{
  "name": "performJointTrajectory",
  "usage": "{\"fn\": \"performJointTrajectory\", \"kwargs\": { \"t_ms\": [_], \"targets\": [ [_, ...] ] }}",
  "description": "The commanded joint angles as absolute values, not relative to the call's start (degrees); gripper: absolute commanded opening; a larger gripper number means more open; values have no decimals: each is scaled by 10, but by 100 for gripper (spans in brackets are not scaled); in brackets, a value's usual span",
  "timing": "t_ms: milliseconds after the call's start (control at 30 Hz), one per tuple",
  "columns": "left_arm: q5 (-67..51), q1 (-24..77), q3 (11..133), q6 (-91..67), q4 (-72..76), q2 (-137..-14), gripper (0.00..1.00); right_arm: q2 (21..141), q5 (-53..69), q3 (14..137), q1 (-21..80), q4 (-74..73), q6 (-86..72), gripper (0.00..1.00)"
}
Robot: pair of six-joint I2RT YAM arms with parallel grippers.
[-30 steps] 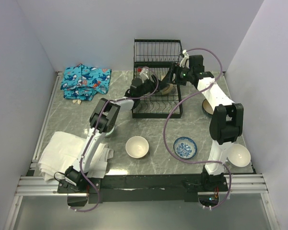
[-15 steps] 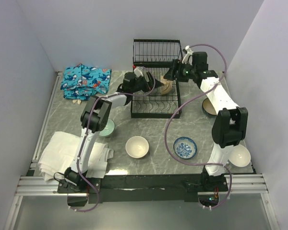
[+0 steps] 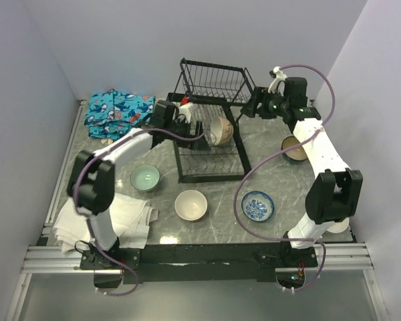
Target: Load the bowls into the dish rack
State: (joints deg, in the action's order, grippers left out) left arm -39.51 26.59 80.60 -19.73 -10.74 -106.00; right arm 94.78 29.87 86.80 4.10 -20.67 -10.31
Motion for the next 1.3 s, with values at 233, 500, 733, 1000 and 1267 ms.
{"fn": "performJointTrajectory", "kwargs": {
  "t_ms": [233,500,733,1000,1267],
  "targets": [
    [-379,264,657,126,-112,-874,97,835,307,748,4,-164,-71,79],
    [-347,247,628,109,-38,-906,96,833,332,753,4,-191,-37,79],
    [-347,247,677,119,-61,-922,96,816,390,732,4,-88,-124,78],
    [-345,247,707,109,-66,-940,96,852,382,811,10,-92,-145,77],
    [-339,247,717,107,-66,-943,96,918,285,889,48,-168,-102,73]
  ]
}}
